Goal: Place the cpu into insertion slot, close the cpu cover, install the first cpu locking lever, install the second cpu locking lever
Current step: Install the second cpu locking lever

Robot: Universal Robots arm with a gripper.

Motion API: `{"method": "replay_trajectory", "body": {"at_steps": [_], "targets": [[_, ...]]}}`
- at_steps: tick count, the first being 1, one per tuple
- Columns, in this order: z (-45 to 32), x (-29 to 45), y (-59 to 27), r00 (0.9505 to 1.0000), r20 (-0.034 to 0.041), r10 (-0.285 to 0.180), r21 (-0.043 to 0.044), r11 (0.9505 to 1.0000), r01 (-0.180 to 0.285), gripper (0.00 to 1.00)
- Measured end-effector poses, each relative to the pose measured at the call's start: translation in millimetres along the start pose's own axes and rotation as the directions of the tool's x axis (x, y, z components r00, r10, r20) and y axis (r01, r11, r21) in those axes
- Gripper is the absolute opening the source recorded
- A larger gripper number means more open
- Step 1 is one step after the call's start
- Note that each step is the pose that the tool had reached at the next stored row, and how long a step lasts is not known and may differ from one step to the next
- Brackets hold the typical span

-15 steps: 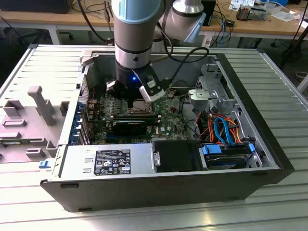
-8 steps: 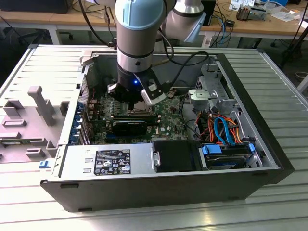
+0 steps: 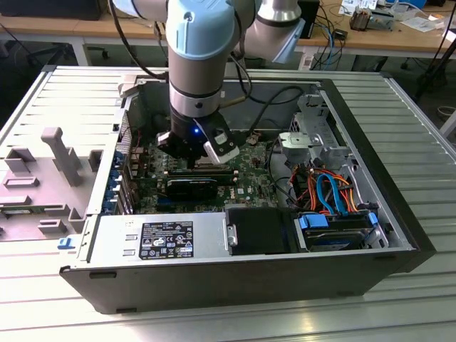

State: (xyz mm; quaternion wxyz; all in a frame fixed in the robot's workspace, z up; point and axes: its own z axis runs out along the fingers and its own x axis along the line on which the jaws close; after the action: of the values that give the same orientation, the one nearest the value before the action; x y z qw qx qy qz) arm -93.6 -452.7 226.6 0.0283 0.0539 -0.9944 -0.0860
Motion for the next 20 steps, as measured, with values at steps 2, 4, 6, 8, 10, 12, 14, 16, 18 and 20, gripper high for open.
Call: {"method": "replay_trajectory", "body": {"at_steps": [2,4,6,8,10,12,14,16,18,20], "targets": [[5.1,1.1,-1.0,1.0000,0.0000,0.000,-0.0001,1.0000,0.000,0.11],[11.3,1.2,-2.5,1.0000,0.0001,0.000,0.0000,1.0000,0.000,0.11],[12.8,2.0,-2.6,1.0000,0.0001,0.000,0.0000,1.0000,0.000,0.11],[16.1,4.2,-2.9,1.0000,0.0000,0.000,-0.0001,1.0000,0.000,0.11],[18.6,4.8,-3.3,1.0000,0.0000,0.000,0.0000,1.0000,0.000,0.11],[20.5,4.9,-3.7,1.0000,0.0000,0.000,-0.0002,1.0000,0.000,0.11],[20.7,5.0,-3.7,1.0000,-0.0001,0.000,-0.0007,1.0000,0.000,0.11],[21.0,5.0,-3.5,1.0000,0.0006,0.000,-0.0048,1.0000,0.000,0.11],[21.6,5.0,-2.9,1.0000,0.0008,-0.001,-0.0077,1.0000,0.001,0.11],[21.9,4.9,-2.1,1.0000,0.0008,0.000,-0.0080,1.0000,0.000,0.11]]}}
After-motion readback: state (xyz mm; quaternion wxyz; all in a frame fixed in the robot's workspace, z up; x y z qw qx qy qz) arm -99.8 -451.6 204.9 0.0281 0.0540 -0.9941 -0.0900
